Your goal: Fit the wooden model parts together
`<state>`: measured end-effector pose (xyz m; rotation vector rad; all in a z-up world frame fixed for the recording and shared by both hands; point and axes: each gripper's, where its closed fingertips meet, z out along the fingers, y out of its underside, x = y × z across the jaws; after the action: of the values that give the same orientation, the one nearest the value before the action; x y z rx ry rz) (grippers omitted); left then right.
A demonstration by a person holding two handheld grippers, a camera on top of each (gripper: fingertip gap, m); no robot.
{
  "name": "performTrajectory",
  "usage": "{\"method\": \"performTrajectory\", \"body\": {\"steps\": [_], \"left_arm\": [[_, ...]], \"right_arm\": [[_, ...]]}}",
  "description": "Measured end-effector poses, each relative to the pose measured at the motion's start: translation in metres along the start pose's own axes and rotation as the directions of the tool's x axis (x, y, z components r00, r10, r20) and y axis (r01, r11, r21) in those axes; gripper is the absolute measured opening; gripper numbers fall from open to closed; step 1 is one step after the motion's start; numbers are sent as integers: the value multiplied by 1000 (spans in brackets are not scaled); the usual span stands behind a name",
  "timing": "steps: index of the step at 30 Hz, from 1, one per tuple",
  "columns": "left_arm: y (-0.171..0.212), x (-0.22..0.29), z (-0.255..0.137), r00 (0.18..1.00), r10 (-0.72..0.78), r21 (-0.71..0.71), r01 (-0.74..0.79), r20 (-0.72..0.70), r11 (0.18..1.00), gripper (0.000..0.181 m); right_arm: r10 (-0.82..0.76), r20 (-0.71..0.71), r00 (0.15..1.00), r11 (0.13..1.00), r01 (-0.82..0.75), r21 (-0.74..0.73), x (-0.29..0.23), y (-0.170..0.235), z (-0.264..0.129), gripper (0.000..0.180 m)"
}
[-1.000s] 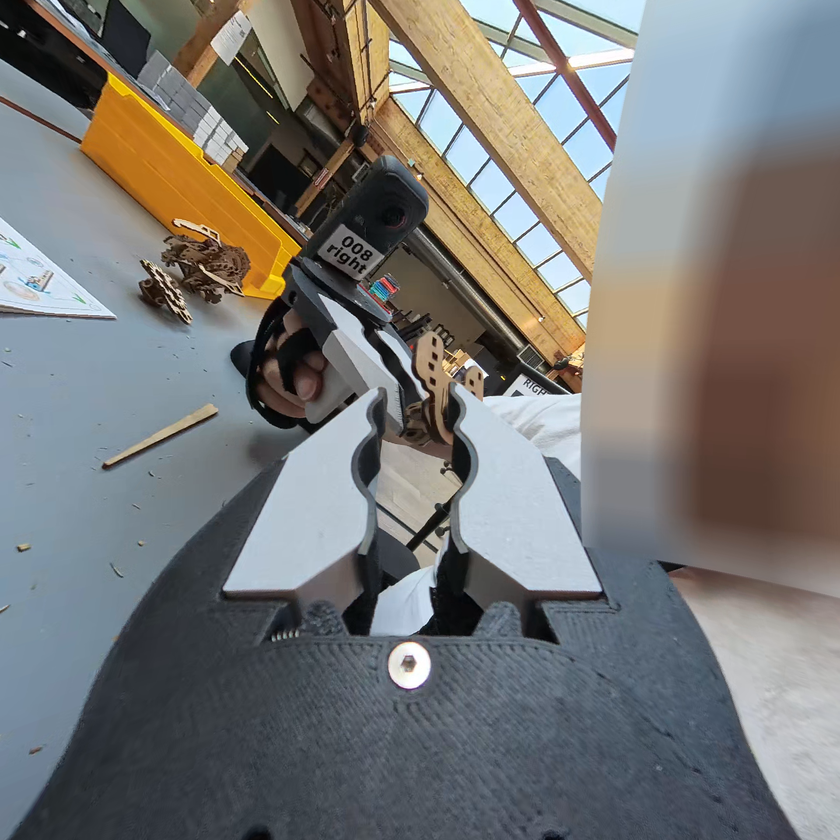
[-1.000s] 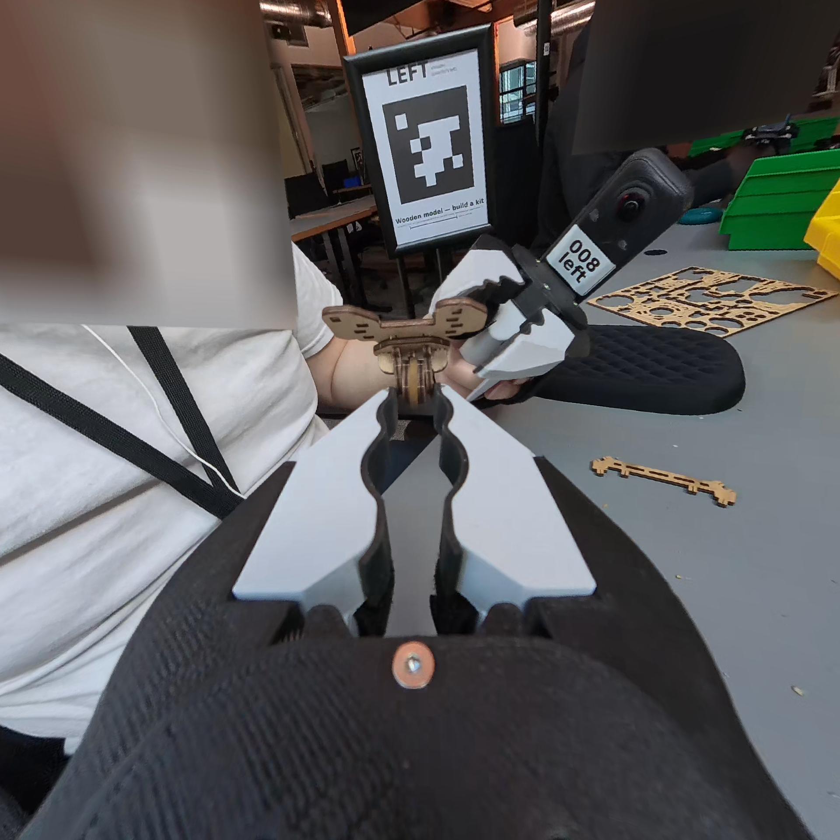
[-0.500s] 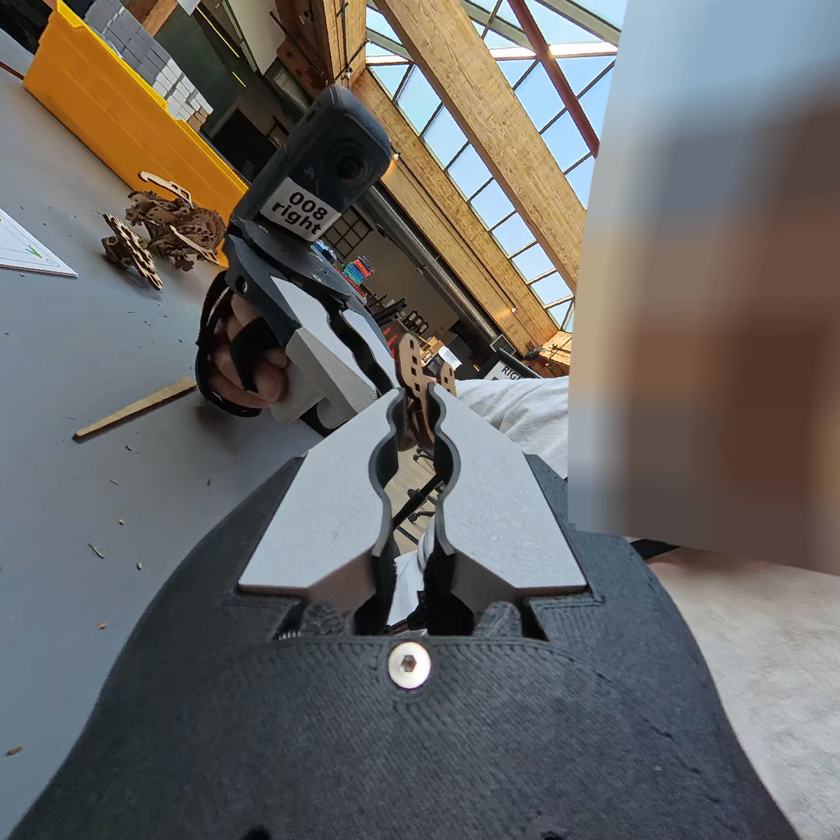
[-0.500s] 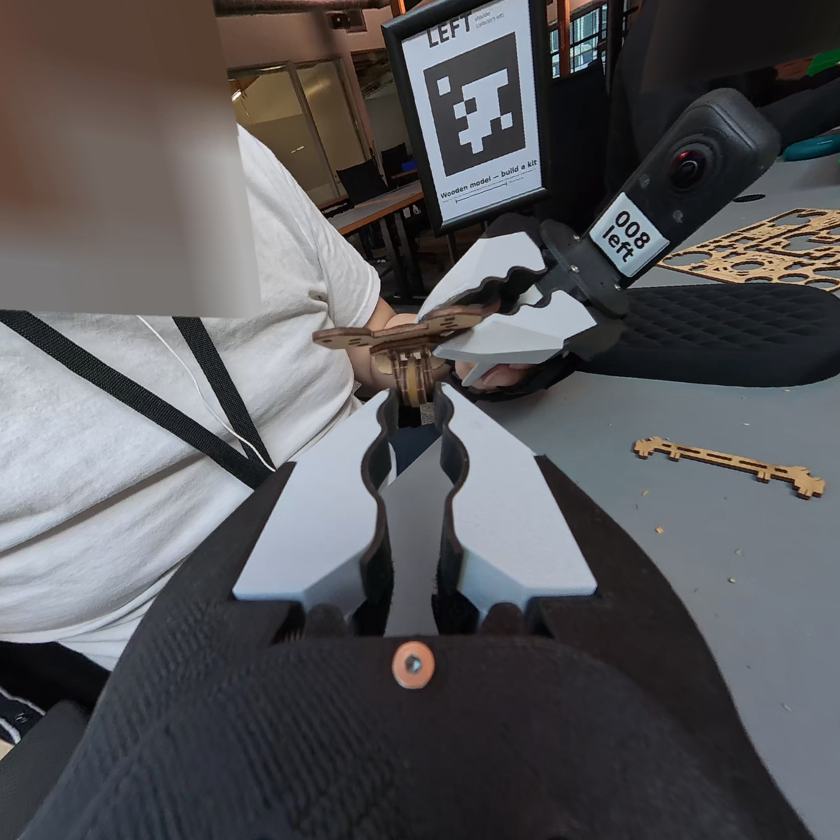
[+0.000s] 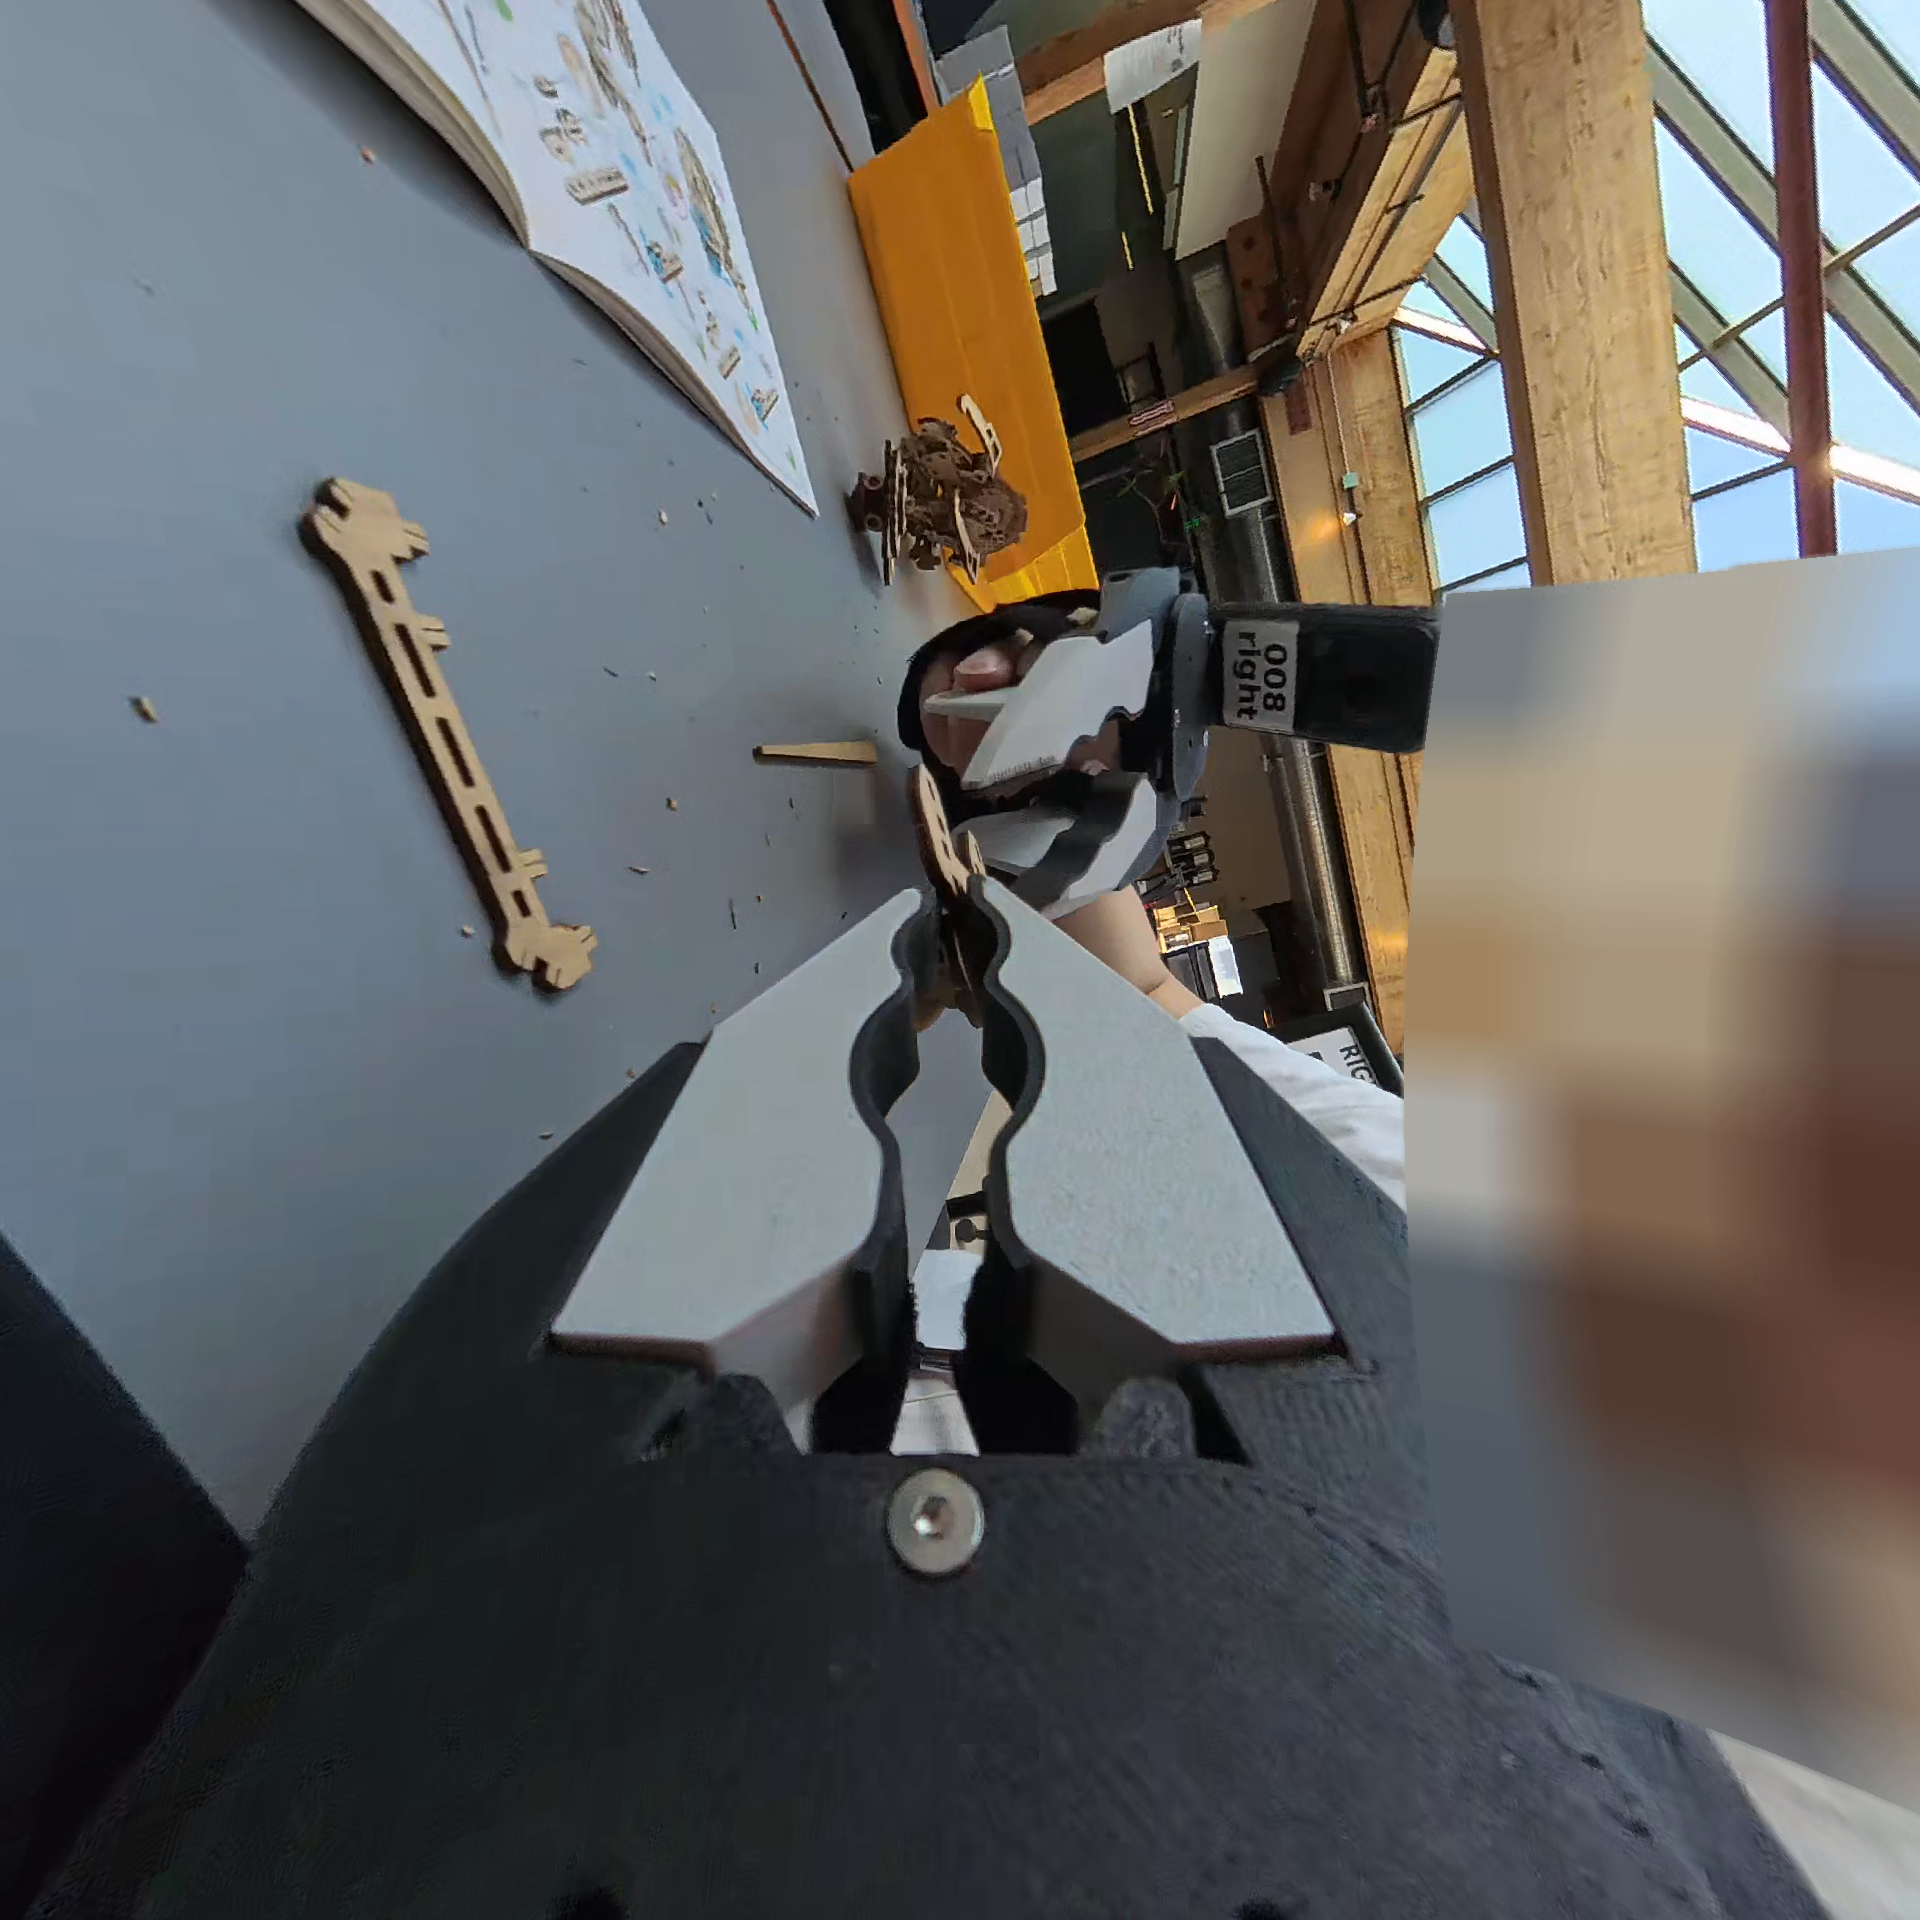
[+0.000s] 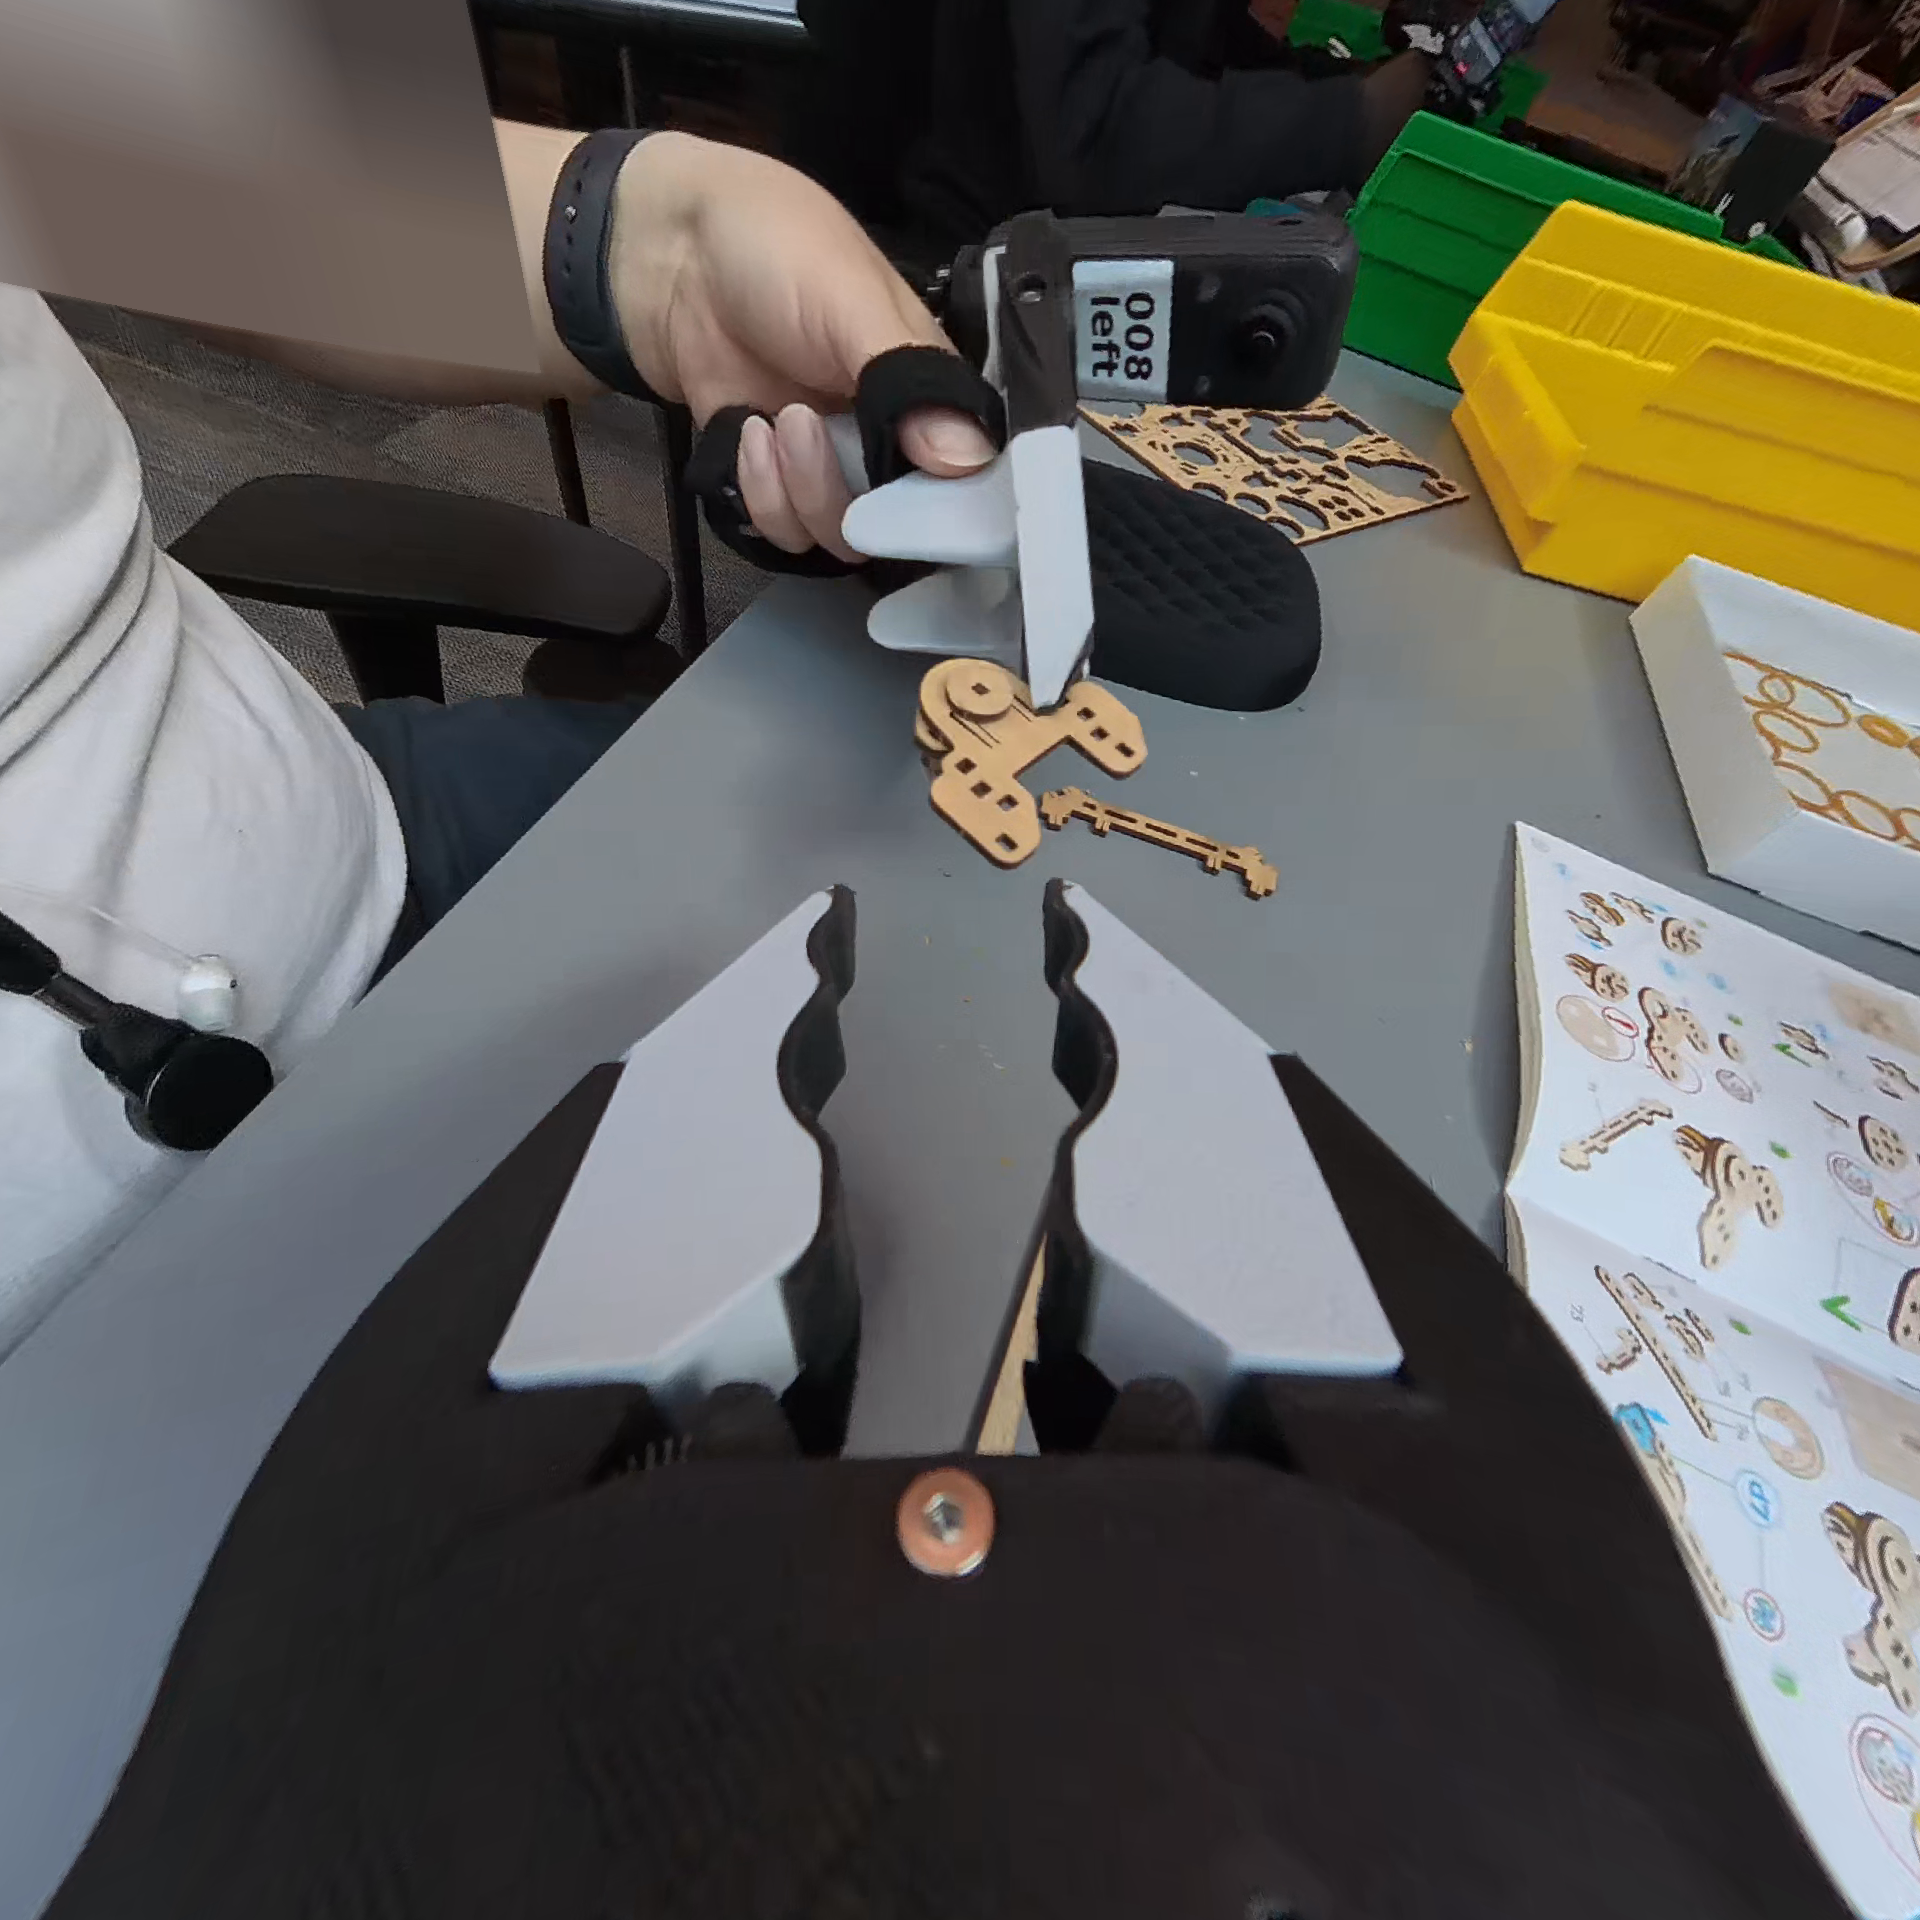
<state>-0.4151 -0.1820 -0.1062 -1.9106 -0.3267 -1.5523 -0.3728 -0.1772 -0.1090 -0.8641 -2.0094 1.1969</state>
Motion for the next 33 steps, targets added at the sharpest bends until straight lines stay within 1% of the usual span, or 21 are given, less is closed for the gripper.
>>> {"method": "performTrajectory", "body": {"steps": [4,6,8,9,10,11,12,14,15,17,19,20,21,22,24,26,28,30,31,32,33], "left_arm": [[3,-18,-2,991,-15,-52,22,136,998,2],[4,-18,-1,988,-25,-66,35,154,997,3],[4,-21,0,984,-25,-79,40,176,996,2],[5,-24,1,982,-25,-84,42,189,996,2],[4,-27,1,979,-31,-81,49,201,995,3],[4,-29,1,976,-41,-74,58,213,996,3],[3,-31,1,974,-48,-67,64,221,996,3],[3,-31,0,972,-52,-74,71,228,995,5],[3,-31,-2,970,-50,-82,71,236,994,12],[2,-28,-9,966,-22,-99,49,258,994,28],[-5,-23,-20,951,61,-95,-33,303,995,29],[-10,-22,-26,928,135,-99,-107,347,989,29],[-15,-23,-32,885,234,-127,-199,403,972,29],[-17,-26,-37,817,340,-186,-286,466,940,30],[-17,-37,-47,634,523,-338,-399,569,852,39],[-14,-44,-46,483,652,-463,-462,584,756,41],[-12,-48,-39,337,758,-561,-520,558,644,46],[-15,-56,-38,162,836,-665,-536,524,521,47],[-18,-59,-38,92,855,-701,-532,511,476,47],[-19,-60,-37,59,864,-716,-532,501,452,48],[-19,-62,-33,67,866,-713,-537,496,451,48]], "right_arm": [[-33,-94,995,996,25,-86,7,7,17,39],[0,-77,997,994,-9,-111,6,12,23,40],[72,-13,997,989,-73,-127,-1,18,28,42],[87,-21,996,986,-89,-143,1,20,29,42],[96,-20,995,986,-98,-137,2,19,29,37],[107,-11,994,985,-108,-134,2,19,29,27],[126,-13,992,983,-127,-136,4,19,29,23],[160,-16,987,976,-160,-146,7,21,30,23],[162,-8,987,976,-161,-146,6,21,30,24],[145,0,989,979,-143,-142,4,20,29,24],[123,4,992,981,-121,-153,1,22,30,24],[115,1,993,980,-113,-163,1,23,30,25],[108,1,994,980,-106,-168,0,23,31,25],[103,4,995,980,-100,-169,0,23,31,25],[105,2,994,981,-103,-163,0,23,30,25],[118,-10,993,981,-118,-152,3,23,26,25],[133,-25,991,981,-136,-140,7,23,22,25],[150,-40,988,980,-154,-123,10,23,16,25],[156,-49,987,980,-161,-116,11,23,13,25],[160,-58,985,980,-166,-110,13,22,11,25],[163,-65,985,980,-169,-105,15,22,8,25]]}}
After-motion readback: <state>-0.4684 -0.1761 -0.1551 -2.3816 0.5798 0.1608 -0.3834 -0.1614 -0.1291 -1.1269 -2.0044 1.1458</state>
